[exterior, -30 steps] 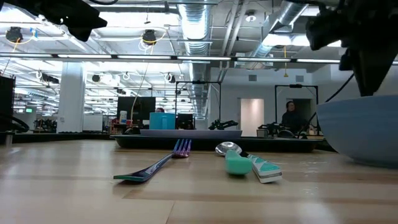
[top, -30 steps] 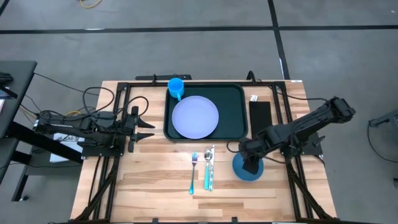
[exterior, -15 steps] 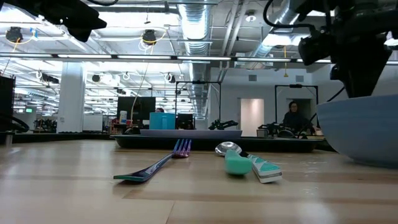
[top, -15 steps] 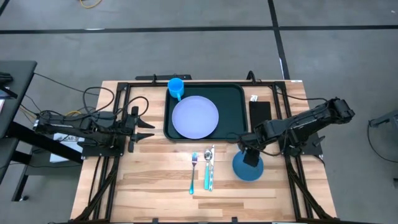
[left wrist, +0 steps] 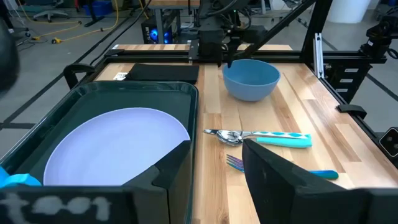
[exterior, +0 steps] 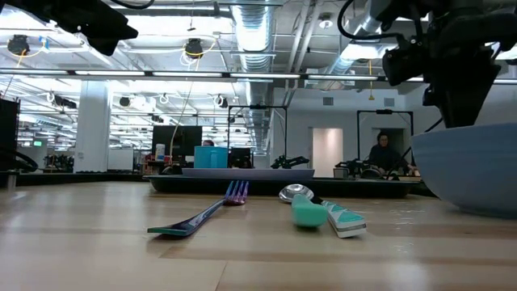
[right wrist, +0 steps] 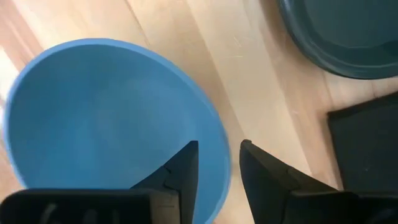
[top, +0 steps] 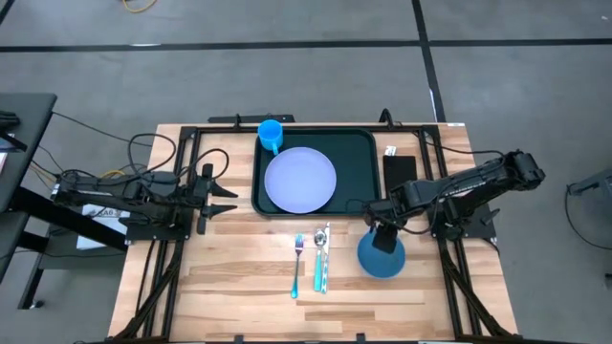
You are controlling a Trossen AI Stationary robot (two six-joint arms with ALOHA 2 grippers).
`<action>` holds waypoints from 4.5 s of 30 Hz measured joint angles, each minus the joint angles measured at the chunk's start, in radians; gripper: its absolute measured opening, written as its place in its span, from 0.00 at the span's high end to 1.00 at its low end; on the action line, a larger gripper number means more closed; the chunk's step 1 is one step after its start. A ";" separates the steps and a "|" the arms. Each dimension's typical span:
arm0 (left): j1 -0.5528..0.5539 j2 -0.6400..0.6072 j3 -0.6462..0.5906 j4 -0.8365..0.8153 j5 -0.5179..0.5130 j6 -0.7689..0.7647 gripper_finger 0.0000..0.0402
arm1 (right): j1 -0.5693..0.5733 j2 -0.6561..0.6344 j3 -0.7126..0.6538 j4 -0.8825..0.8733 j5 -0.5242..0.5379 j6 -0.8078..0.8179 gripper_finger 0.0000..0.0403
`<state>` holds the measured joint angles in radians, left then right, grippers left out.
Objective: Set up tray
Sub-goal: Put the blue bowl on the violet plate
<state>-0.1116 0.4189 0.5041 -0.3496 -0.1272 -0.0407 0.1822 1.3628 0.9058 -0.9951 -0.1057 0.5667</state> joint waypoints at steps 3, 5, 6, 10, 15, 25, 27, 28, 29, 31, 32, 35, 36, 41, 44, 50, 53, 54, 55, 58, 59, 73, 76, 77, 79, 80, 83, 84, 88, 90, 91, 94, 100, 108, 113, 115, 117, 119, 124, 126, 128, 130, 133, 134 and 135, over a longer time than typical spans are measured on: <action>0.000 0.000 0.000 0.000 0.000 0.000 0.67 | 0.001 0.000 0.000 0.001 -0.001 -0.002 0.73; 0.000 0.000 0.000 0.000 0.000 -0.001 0.67 | 0.000 0.000 0.000 0.001 -0.001 -0.017 0.73; 0.000 0.000 0.000 0.000 0.000 -0.001 0.67 | 0.000 0.000 0.000 0.001 -0.001 -0.025 0.73; 0.000 0.000 0.000 0.000 0.000 -0.002 0.67 | 0.001 0.000 0.000 0.001 0.001 -0.064 0.73; 0.000 0.000 0.000 0.000 0.000 -0.003 0.67 | 0.000 0.000 0.000 0.001 0.006 -0.095 0.73; 0.000 0.000 0.000 0.000 0.000 -0.009 0.67 | 0.001 0.000 -0.103 0.060 0.008 -0.089 0.73; 0.000 0.000 0.000 0.000 0.000 -0.009 0.67 | 0.001 0.000 -0.120 0.091 0.003 -0.073 0.73; 0.000 0.000 0.000 0.000 0.000 -0.009 0.67 | 0.001 0.000 -0.127 0.099 0.003 -0.072 0.73; 0.000 0.000 0.000 0.000 0.000 -0.009 0.67 | 0.001 0.000 -0.129 0.103 0.003 -0.071 0.73; 0.000 0.000 0.000 0.000 0.000 -0.009 0.67 | 0.001 0.000 -0.130 0.114 0.003 -0.070 0.73; 0.000 0.000 0.000 0.000 0.000 -0.009 0.67 | 0.001 0.000 -0.131 0.115 0.003 -0.070 0.74; 0.000 0.000 0.000 0.000 0.000 -0.009 0.67 | 0.000 0.000 -0.131 0.117 0.005 -0.047 0.77; 0.000 0.000 0.000 0.000 0.000 -0.009 0.67 | -0.001 0.000 -0.131 0.117 0.005 -0.044 0.79; 0.000 0.000 0.000 0.000 0.000 -0.009 0.67 | -0.001 0.000 -0.131 0.120 -0.013 -0.046 0.96; 0.000 0.000 0.000 0.000 0.000 -0.009 0.67 | -0.009 0.000 -0.131 0.119 -0.051 -0.051 0.98; 0.000 0.000 0.000 0.001 0.000 -0.009 0.67 | -0.077 0.000 -0.051 0.106 -0.123 -0.149 0.99; 0.000 0.000 0.000 0.003 0.000 -0.009 0.67 | -0.145 0.000 0.030 0.080 -0.132 -0.233 0.99; 0.000 0.000 0.000 0.003 0.000 -0.009 0.67 | -0.172 0.000 0.059 0.065 -0.132 -0.263 0.99; 0.000 0.000 0.000 0.003 0.000 -0.009 0.67 | -0.201 0.000 0.087 0.055 -0.131 -0.293 0.99; 0.000 0.000 0.000 0.003 0.000 -0.009 0.67 | -0.295 0.000 0.172 0.039 -0.130 -0.378 1.00; 0.000 0.000 0.000 0.003 0.000 -0.009 0.67 | -0.327 0.000 0.199 0.037 -0.129 -0.403 1.00; 0.000 0.000 0.000 0.010 0.000 -0.009 0.67 | -0.566 0.457 0.816 -0.189 -0.129 -0.749 1.00; 0.000 0.000 0.000 0.007 0.000 -0.006 0.67 | -0.595 0.591 0.978 -0.248 -0.129 -0.818 1.00; 0.000 0.000 0.000 0.004 0.000 -0.003 0.67 | -0.604 0.633 1.026 -0.259 -0.129 -0.832 1.00; 0.000 0.000 0.000 -0.005 -0.001 0.000 0.67 | -0.625 0.705 1.115 -0.284 -0.129 -0.856 1.00; 0.000 0.000 0.000 -0.007 -0.001 0.001 0.67 | -0.636 0.739 1.155 -0.298 -0.129 -0.866 1.00; 0.000 0.000 0.000 -0.005 -0.001 -0.005 0.67 | -0.659 0.833 1.253 -0.335 -0.131 -0.886 1.00; 0.000 0.000 0.000 -0.001 -0.001 -0.018 0.67 | -0.665 0.863 1.278 -0.346 -0.131 -0.886 1.00; 0.000 0.000 0.000 0.019 -0.004 -0.084 0.67 | -0.671 0.956 1.363 -0.363 -0.126 -0.903 1.00; 0.000 0.000 0.000 0.030 -0.004 -0.094 0.67 | -0.669 0.995 1.398 -0.364 -0.128 -0.917 1.00; 0.000 0.000 0.000 0.031 -0.004 -0.094 0.67 | -0.669 1.014 1.414 -0.368 -0.128 -0.921 1.00; 0.000 0.000 0.000 0.031 -0.004 -0.093 0.67 | -0.669 1.058 1.451 -0.381 -0.128 -0.924 1.00; 0.000 0.000 0.000 0.035 -0.004 -0.090 0.67 | -0.669 1.086 1.449 -0.386 -0.125 -0.925 1.00; 0.000 0.000 0.000 0.037 -0.012 -0.089 0.67 | -0.671 1.093 1.450 -0.339 -0.131 -0.858 1.00; 0.000 0.000 0.000 0.037 -0.013 -0.088 0.67 | -0.673 1.093 1.450 -0.331 -0.131 -0.792 1.00; 0.000 0.000 0.000 0.037 -0.015 -0.087 0.67 | -0.673 1.093 1.450 -0.328 -0.131 -0.753 1.00; 0.000 0.000 0.000 0.037 -0.015 -0.087 0.67 | -0.672 1.093 1.450 -0.327 -0.131 -0.713 1.00; 0.000 0.000 0.000 0.037 -0.015 -0.087 0.67 | -0.669 1.093 1.450 -0.322 -0.132 -0.669 1.00; 0.000 0.000 0.000 0.035 -0.015 -0.087 0.67 | -0.660 1.093 1.450 -0.303 -0.132 -0.566 0.99; 0.000 0.000 0.000 0.035 -0.015 -0.088 0.67 | -0.657 1.093 1.448 -0.304 -0.132 -0.559 0.99; 0.000 0.000 0.000 0.034 -0.014 -0.089 0.67 | -0.653 1.096 1.445 -0.304 -0.131 -0.558 0.99; 0.000 0.000 0.000 0.034 -0.010 -0.089 0.67 | -0.652 1.098 1.444 -0.308 -0.130 -0.558 1.00; 0.000 0.000 0.000 0.034 -0.010 -0.090 0.67 | -0.648 1.098 1.444 -0.306 -0.126 -0.558 0.99; 0.000 0.000 0.000 0.034 -0.010 -0.090 0.67 | -0.647 1.098 1.444 -0.306 -0.121 -0.558 0.99; 0.000 0.000 0.000 0.034 -0.010 -0.090 0.67 | -0.647 1.098 1.444 -0.309 -0.118 -0.558 0.99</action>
<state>-0.1115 0.4191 0.5041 -0.3157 -0.1368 -0.1310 -0.4648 2.4611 2.3497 -1.3037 -0.2234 0.0091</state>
